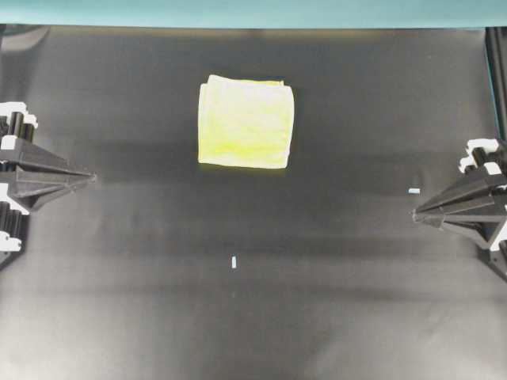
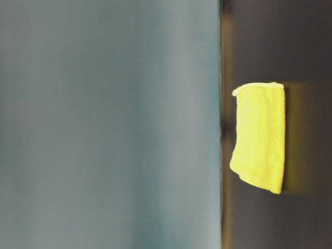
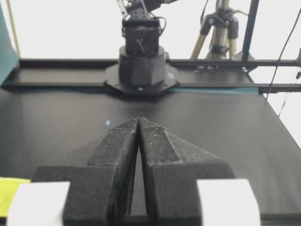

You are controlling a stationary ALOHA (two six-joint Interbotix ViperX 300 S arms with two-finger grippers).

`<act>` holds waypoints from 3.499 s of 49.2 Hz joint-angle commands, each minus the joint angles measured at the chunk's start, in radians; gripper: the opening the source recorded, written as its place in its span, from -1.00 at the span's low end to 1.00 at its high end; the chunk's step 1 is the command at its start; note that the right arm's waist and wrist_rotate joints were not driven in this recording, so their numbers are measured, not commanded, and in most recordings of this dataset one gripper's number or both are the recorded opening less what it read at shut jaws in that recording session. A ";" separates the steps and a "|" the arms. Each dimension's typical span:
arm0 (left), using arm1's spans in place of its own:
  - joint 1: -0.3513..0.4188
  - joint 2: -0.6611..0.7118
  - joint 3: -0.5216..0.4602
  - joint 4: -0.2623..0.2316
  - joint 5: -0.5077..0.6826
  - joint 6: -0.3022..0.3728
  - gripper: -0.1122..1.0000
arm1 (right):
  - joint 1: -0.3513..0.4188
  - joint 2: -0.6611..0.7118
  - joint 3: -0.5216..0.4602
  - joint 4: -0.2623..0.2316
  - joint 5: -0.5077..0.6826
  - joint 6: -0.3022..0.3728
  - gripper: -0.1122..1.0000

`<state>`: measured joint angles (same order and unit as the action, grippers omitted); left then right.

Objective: Push a yellow cloth with the left arm to wipe the desk.
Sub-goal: 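Move the left gripper forward to the yellow cloth's left edge, then close the left gripper on the yellow cloth's near edge, then drag the held cloth with the left gripper toward the bottom-left corner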

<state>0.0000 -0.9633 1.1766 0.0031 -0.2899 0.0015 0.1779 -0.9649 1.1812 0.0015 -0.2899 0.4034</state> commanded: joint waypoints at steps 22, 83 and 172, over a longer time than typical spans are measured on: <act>0.179 0.538 -0.144 0.040 -0.130 -0.012 -0.79 | 0.000 0.023 0.006 0.003 0.054 0.000 -0.81; 0.380 1.290 -0.514 0.040 -0.072 -0.014 0.73 | -0.002 0.015 0.049 0.003 0.089 0.000 -0.81; -0.581 1.002 -0.130 0.041 0.040 -0.259 0.73 | -0.002 0.014 0.051 0.014 0.044 0.002 -0.81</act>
<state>-0.5400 0.0307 1.0508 0.0399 -0.2592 -0.2408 0.1779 -0.9541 1.2379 0.0123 -0.2347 0.4050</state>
